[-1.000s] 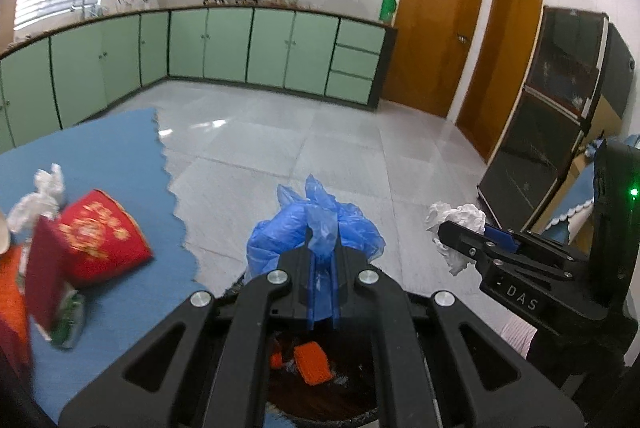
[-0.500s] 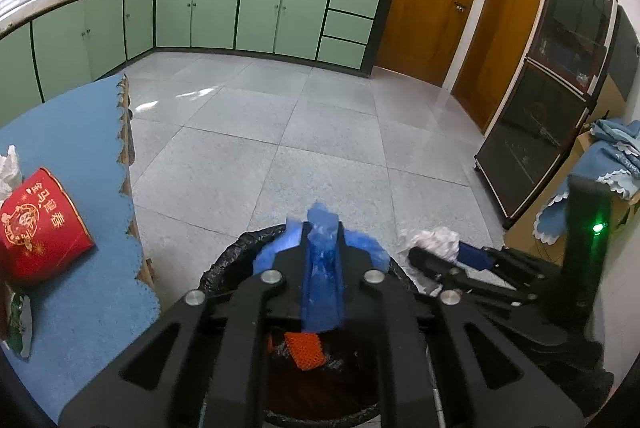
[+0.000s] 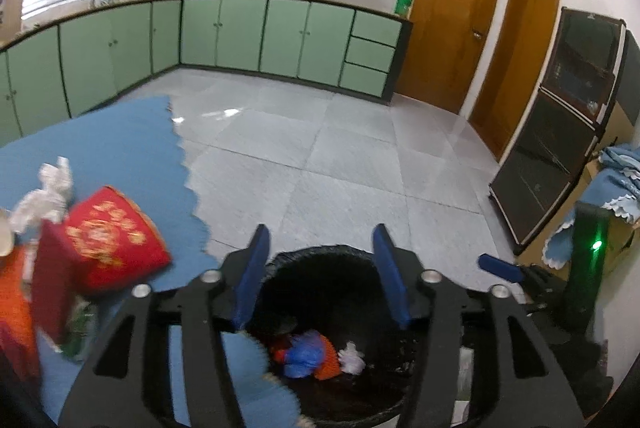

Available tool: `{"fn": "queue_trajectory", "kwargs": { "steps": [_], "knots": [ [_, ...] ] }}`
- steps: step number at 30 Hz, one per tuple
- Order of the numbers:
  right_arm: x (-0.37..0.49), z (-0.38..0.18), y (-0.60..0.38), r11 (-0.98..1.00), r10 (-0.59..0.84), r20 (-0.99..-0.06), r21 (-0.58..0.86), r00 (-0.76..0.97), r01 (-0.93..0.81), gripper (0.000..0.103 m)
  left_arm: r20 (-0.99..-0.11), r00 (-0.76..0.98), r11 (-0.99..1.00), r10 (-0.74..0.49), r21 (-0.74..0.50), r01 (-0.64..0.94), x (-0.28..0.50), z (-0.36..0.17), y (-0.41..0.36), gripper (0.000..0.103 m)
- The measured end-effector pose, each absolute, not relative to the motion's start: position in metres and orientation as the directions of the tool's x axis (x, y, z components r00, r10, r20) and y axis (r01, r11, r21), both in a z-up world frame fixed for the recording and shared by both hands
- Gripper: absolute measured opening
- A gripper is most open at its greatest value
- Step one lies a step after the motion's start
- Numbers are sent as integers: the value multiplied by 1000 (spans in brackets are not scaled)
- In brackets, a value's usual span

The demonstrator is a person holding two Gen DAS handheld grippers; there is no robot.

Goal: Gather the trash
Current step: 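Open both tools to drop the bag and tissue into the bin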

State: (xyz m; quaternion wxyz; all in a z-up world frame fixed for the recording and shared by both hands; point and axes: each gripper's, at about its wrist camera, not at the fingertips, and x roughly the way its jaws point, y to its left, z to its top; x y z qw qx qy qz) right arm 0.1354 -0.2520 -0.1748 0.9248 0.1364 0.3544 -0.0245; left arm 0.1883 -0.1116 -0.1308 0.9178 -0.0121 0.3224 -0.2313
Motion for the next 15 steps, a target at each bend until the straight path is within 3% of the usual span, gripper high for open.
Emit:
{"fn": "queue_trajectory", "kwargs": {
  "steps": [2,7,15],
  "knots": [
    [130,-159,-244,963,46,-636,234,771,135,97,-572,706,901,-418,-160,404,182,-123,-101,62],
    [124,-127,-217,966,29,-576,225,817,125,97,-539,771,934,-340,-102,341,161,-101,-64,73],
    [122,-95,-167,970,62,-494,234,867,63,97,-508,843,984,-175,-53,172,132,-82,10,79]
  ]
}}
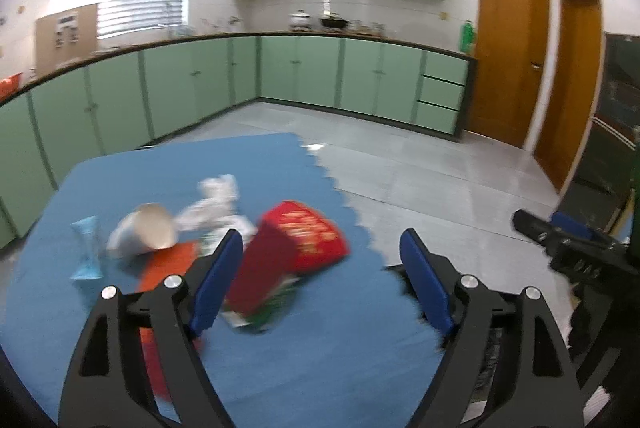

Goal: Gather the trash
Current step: 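Open both tools to drop the bag and tissue into the bin, then grasp the dark red scouring pad with the left tool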

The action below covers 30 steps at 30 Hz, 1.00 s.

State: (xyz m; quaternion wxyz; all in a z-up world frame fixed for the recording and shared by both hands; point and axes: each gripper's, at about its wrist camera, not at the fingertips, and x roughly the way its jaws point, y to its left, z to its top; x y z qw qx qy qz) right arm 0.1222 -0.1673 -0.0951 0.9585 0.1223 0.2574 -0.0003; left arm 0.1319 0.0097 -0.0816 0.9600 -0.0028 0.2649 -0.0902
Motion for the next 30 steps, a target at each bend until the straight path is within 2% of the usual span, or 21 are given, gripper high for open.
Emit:
{"fn": "queue_trajectory", "kwargs": {
  "steps": [8,15,30],
  "knots": [
    [125,-89,-114,973,147,-480,227,865,-39,97,-513,857,999,-45,-33,32,114,-85,67,79],
    [128,-96,-82,983,125,-497,177,859,-40,97,-548,837,999,7,-23,-23,106,-106,98,79],
    [138,-135,-50,991,119,-553,121,825,-61,97,-642,767,996,-2,-71,-56,123,-159,125,78]
  ]
}}
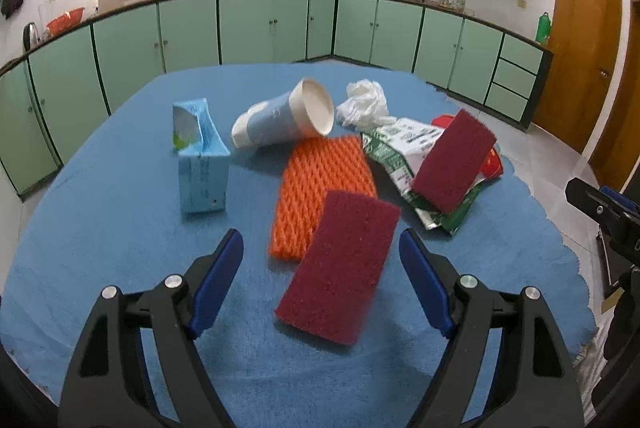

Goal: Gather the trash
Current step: 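Grasp the dark red scouring pad with the left tool, then grasp the orange mesh net with the right tool while the left tool holds the red pad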

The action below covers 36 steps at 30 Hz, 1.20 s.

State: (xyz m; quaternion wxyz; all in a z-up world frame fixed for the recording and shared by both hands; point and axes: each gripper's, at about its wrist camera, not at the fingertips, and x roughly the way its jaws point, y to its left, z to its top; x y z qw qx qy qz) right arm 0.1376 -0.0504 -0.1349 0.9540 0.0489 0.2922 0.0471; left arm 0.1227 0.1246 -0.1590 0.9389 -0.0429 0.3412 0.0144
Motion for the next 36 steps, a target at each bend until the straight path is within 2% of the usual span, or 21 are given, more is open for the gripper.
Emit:
{"fn": "queue_trajectory", "kwargs": {
  "steps": [6,13,18,28,36],
  "knots": [
    [140,-136,-45,989,134,-558,122,819,-78,97,-687,726,996,-16,-75,-49,133,-170,121,72],
    [142,-137,-43,990,134,-564,110,815,-86,95,-703,710,996,-41,-82,-24,137,-175,116,50],
    [141,-135,-40,989,147,-563,108,813,-104,92,-685,728,997,-27,-66,-25,133,-169,113,49],
    [147,-128,-31,982,188,-554,124,811,-143,92,-649,758,993,-63,-116,-17,115,-141,122,50],
    [149,-126,-10,973,229,-551,121,802,-195,91,-626,779,989,-36,-133,-61,105,-129,139,50]
  ]
}}
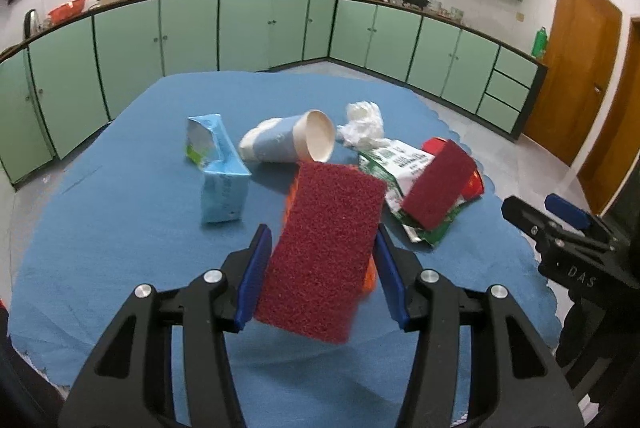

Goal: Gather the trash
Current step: 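Grasp the orange mesh net with the right tool while the left tool holds the red pad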

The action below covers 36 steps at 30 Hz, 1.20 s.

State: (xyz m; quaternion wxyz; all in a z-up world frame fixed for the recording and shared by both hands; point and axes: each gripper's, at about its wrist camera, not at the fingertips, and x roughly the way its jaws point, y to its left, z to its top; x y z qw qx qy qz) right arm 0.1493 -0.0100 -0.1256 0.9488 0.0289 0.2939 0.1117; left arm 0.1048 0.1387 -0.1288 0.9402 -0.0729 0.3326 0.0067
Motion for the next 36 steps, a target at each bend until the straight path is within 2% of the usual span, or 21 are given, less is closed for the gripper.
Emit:
{"fn": "queue_trajectory", "kwargs": {
  "steps": [22,32,36],
  "knots": [
    [163,-126,97,915,387,-558,133,734,-381,81,-634,760,959,147,-96,-266,90,-138,223,50],
    [168,-148,134,900,383,-631,92,675,-425,64,-649,742,946,170,-102,-307,82,-150,245,50],
    [170,-158,138,904,367,-661,87,655,-419,62,-648,742,946,173,-99,-307,82,-151,248,50]
  ]
}}
